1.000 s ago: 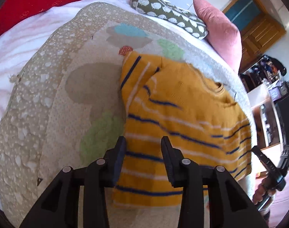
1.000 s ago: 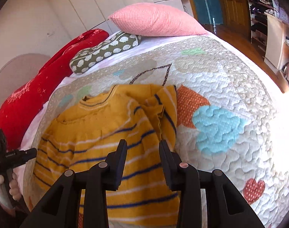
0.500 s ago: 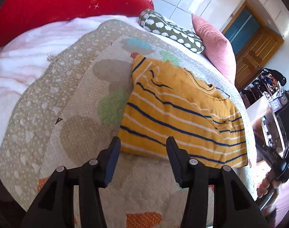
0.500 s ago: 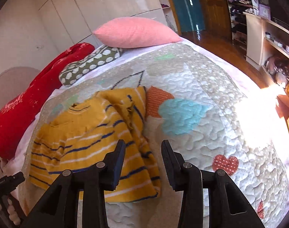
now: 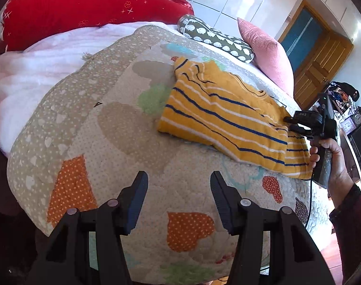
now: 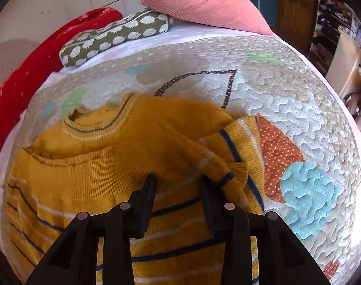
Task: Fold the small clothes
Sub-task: 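Withdraw both open grippers from the folded sweater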
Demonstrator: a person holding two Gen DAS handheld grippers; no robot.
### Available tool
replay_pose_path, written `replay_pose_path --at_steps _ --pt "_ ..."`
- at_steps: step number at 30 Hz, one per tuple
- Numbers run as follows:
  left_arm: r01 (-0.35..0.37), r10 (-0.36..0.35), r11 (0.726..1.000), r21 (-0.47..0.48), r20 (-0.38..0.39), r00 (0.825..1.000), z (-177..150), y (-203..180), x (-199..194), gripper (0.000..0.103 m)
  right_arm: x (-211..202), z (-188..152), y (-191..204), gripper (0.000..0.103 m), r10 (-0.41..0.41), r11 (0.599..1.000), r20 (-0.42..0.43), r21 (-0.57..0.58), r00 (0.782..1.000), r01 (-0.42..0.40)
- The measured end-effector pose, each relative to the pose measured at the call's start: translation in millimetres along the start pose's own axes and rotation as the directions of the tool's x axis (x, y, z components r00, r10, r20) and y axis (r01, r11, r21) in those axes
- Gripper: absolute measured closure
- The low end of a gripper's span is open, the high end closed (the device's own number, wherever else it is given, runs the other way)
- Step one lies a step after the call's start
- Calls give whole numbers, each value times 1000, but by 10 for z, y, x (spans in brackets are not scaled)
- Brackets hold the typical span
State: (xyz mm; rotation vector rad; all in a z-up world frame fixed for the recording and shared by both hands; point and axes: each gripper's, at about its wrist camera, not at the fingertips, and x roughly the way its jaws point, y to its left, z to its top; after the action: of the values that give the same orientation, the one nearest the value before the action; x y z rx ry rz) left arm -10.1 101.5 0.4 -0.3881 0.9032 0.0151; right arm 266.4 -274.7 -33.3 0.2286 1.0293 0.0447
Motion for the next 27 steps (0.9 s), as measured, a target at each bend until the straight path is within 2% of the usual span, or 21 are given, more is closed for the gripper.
replay_pose_path --at_steps 2,5,8,13,17,20,23,25,27 --pt "1 -1 1000 -23 2 1000 8 97 -11 49 -217 -43 -92 63 1 998 55 67 998 -5" --pt "25 -25 998 -51 -4 1000 -11 175 -17 50 -564 -279 -200 63 33 998 95 58 995 -38" --pt "17 -17 999 -27 4 1000 -52 127 -57 49 -841 -686 -455 60 62 995 99 76 993 -69" --pt "26 -26 1000 11 20 999 -123 -20 -169 49 -1098 -1523 -1008 59 17 987 94 158 995 -32" --pt "36 -38 998 45 44 998 -187 -154 -325 49 -1345 -2033 -1235 59 31 973 132 222 991 -60" --pt "44 -47 997 61 54 997 -209 -216 -429 49 -1518 -2179 -1141 57 47 978 154 193 987 -76" --pt "51 -54 997 56 61 997 -189 -215 -512 48 -1670 -2239 -914 57 81 989 177 104 981 -101" --pt "62 -66 997 48 75 995 -168 -184 -570 44 -1752 -2249 -694 57 107 993 190 27 976 -114" --pt "70 -73 997 37 103 992 -139 -137 -643 33 -1803 -2234 -450 56 131 991 198 -53 971 -123"
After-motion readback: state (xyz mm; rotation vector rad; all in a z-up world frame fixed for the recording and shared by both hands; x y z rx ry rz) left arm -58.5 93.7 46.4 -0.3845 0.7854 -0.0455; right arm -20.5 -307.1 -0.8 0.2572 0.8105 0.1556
